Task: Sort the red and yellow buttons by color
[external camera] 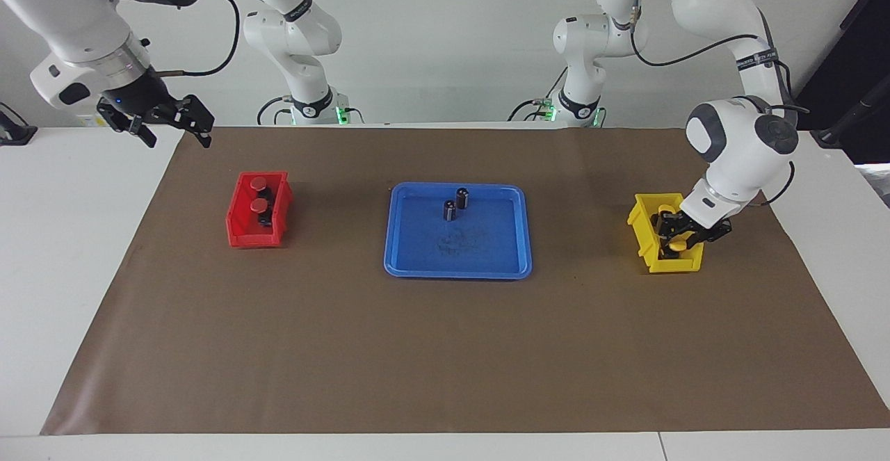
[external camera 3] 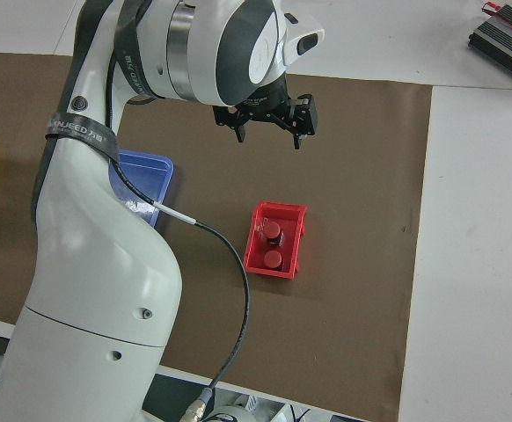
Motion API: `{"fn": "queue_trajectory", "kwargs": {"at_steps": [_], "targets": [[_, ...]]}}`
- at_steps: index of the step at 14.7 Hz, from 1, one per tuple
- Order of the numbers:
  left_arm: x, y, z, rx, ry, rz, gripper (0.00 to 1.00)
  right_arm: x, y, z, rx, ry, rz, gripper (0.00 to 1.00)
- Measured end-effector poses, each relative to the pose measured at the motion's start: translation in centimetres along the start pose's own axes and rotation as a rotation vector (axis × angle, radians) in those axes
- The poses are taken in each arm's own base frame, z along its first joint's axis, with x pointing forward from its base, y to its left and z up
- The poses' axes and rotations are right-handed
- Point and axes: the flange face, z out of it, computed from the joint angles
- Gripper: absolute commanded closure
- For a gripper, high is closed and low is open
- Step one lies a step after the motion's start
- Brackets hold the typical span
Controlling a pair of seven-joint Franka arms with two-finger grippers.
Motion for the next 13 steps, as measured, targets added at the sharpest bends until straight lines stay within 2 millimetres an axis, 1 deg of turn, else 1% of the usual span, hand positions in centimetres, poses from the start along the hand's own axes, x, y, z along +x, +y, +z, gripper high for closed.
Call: {"fn": "queue_trajectory", "kwargs": {"at_steps": [1, 2, 4, 8, 11, 13], "targets": [[0.2, -0.1, -0.6, 0.002, 0.006, 0.0, 0.14, 0.0, 0.0, 0.0, 0.0, 0.0, 0.0, 0.0], [0.6, -0.1, -1.4, 0.001, 0.007, 0.002, 0.07, 0.0, 0.0, 0.0, 0.0, -0.001, 0.0, 0.0], [1.1, -0.2, -3.5, 0.001, 0.006, 0.009, 0.01, 0.0, 0.0, 0.2, 0.0, -0.003, 0.001, 0.0], [1.6, -0.3, -8.5, 0.003, -0.016, 0.025, 0.0, 0.0, 0.0, 0.3, 0.0, -0.006, 0.003, 0.0], [1.7, -0.2, -13.4, -0.003, -0.031, 0.029, 0.0, 0.0, 0.0, 0.3, 0.0, -0.006, 0.004, 0.0], [1.0, -0.2, -16.5, 0.009, -0.041, 0.033, 0.0, 0.0, 0.0, 0.2, 0.0, -0.003, 0.004, 0.0]]}}
